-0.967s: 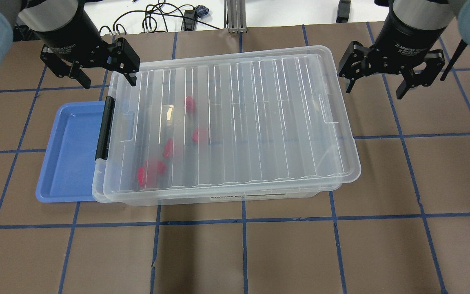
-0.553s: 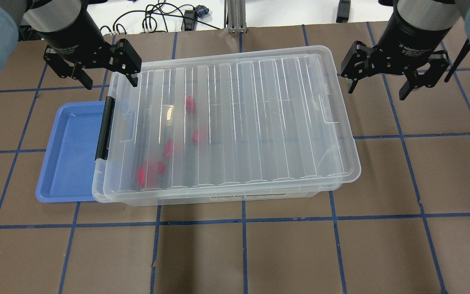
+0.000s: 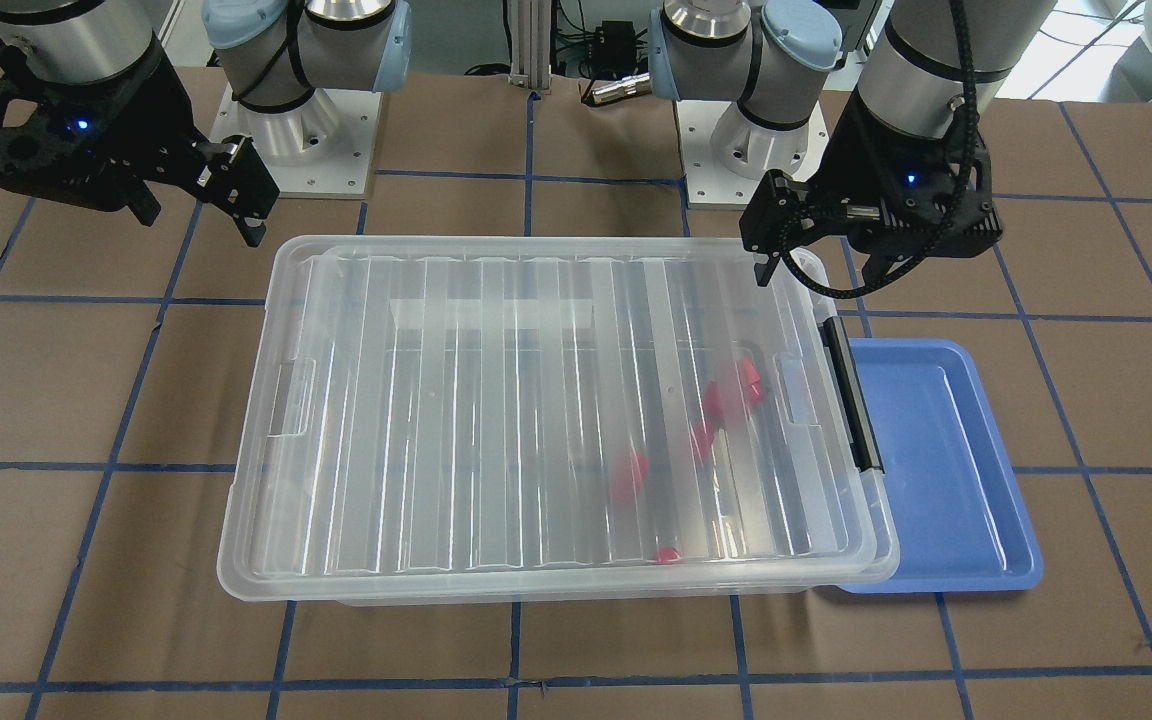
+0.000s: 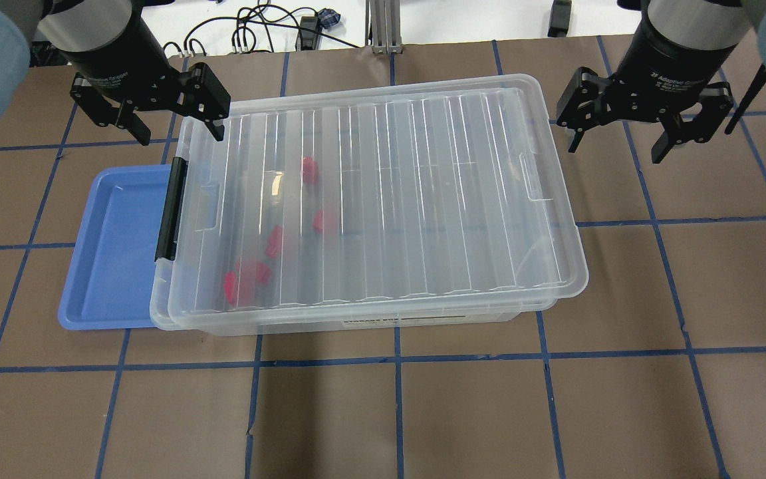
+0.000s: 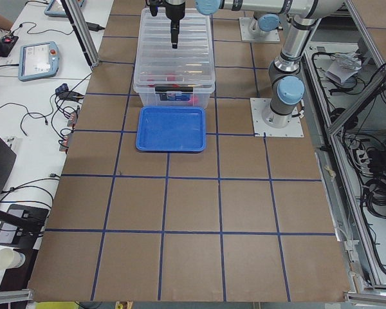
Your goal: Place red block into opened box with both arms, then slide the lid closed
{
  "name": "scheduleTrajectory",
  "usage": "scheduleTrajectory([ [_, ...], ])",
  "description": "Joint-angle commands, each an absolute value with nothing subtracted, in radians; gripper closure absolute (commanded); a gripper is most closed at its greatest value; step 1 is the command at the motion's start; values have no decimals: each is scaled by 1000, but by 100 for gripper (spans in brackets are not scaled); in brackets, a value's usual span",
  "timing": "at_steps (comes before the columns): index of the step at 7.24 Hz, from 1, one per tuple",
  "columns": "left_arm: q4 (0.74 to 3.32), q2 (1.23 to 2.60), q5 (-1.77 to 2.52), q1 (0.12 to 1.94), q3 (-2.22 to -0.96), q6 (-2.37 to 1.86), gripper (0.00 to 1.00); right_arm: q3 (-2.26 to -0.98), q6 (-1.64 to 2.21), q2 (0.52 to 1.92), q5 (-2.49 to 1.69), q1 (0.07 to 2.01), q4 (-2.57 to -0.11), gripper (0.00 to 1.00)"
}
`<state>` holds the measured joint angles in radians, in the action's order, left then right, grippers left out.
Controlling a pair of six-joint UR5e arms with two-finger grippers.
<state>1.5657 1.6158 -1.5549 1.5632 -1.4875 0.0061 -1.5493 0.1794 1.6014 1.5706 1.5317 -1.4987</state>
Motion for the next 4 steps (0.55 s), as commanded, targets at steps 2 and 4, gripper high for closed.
scheduleTrajectory([
  [2, 1563, 1615, -1555, 1563, -1489, 6, 0, -1551, 179, 1600, 1571, 1532, -1499, 0],
  [4, 1563, 1606, -1555, 1563, -1497, 6, 0, -1551, 179, 1598, 1569, 1531, -1509, 0],
])
